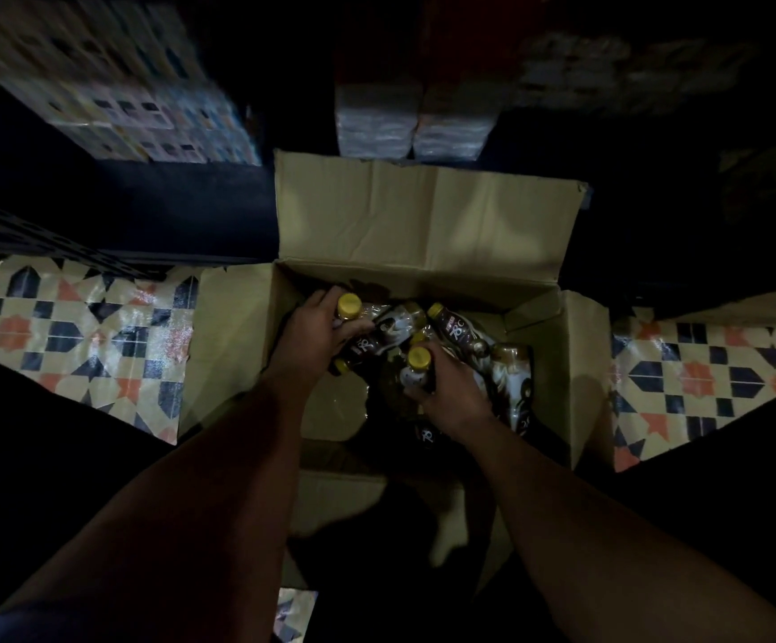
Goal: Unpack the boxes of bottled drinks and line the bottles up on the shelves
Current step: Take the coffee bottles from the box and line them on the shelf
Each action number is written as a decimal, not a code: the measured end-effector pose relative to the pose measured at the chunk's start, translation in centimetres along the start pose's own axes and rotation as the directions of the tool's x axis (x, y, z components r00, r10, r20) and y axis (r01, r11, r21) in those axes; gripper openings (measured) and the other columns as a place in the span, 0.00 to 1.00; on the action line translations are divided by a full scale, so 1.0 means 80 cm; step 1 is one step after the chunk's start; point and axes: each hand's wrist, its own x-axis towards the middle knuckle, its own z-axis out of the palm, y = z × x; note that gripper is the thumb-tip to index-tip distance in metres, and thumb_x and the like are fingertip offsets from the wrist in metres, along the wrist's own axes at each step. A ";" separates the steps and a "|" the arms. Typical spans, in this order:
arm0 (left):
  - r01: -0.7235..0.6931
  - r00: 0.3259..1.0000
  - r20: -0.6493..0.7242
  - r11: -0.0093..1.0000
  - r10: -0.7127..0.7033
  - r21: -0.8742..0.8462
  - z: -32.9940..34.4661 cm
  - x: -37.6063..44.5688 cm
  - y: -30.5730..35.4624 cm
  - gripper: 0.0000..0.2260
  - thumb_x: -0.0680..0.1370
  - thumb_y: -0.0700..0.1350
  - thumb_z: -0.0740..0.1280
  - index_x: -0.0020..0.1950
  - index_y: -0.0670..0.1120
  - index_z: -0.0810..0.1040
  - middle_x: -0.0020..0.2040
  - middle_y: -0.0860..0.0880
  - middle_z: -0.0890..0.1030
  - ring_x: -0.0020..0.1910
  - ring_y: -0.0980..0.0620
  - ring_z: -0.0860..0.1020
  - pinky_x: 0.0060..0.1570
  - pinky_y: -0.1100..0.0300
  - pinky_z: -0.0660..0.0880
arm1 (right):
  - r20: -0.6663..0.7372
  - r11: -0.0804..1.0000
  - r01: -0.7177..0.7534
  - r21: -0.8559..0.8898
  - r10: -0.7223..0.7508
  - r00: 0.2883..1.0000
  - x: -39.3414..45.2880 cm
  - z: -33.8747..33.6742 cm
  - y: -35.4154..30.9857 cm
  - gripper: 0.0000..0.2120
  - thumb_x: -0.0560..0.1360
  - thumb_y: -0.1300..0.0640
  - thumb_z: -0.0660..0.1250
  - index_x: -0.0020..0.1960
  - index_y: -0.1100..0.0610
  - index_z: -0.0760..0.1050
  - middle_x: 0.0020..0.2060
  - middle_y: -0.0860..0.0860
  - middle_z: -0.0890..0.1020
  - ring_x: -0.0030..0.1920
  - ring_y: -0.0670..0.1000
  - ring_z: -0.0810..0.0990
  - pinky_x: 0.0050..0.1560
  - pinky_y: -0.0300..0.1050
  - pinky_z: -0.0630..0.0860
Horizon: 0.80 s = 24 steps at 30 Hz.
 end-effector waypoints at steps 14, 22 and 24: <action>0.194 0.978 -0.009 0.933 -0.207 -0.302 -0.015 -0.032 0.075 0.13 0.78 0.60 0.70 0.48 0.50 0.78 0.44 0.52 0.82 0.45 0.56 0.80 0.43 0.61 0.73 | 0.015 0.942 -0.063 0.330 0.061 0.998 -0.014 -0.027 -0.047 0.31 0.76 0.37 0.65 0.74 0.47 0.62 0.66 0.46 0.78 0.67 0.49 0.76 0.69 0.58 0.71; 0.173 0.970 -0.059 0.843 -0.235 -0.509 -0.116 -0.098 0.189 0.17 0.75 0.65 0.70 0.49 0.52 0.81 0.44 0.55 0.86 0.46 0.56 0.84 0.54 0.50 0.81 | -0.014 0.876 -0.042 0.481 0.056 0.998 -0.098 -0.118 -0.172 0.30 0.75 0.36 0.63 0.74 0.39 0.59 0.65 0.46 0.78 0.64 0.49 0.77 0.67 0.59 0.73; 0.134 0.974 -0.087 0.841 -0.209 -0.524 -0.161 -0.121 0.233 0.18 0.74 0.66 0.70 0.46 0.52 0.80 0.41 0.54 0.85 0.43 0.53 0.84 0.50 0.46 0.82 | -0.032 0.868 -0.008 0.497 0.028 0.999 -0.130 -0.157 -0.217 0.24 0.79 0.42 0.63 0.72 0.42 0.62 0.60 0.47 0.79 0.59 0.49 0.79 0.60 0.54 0.76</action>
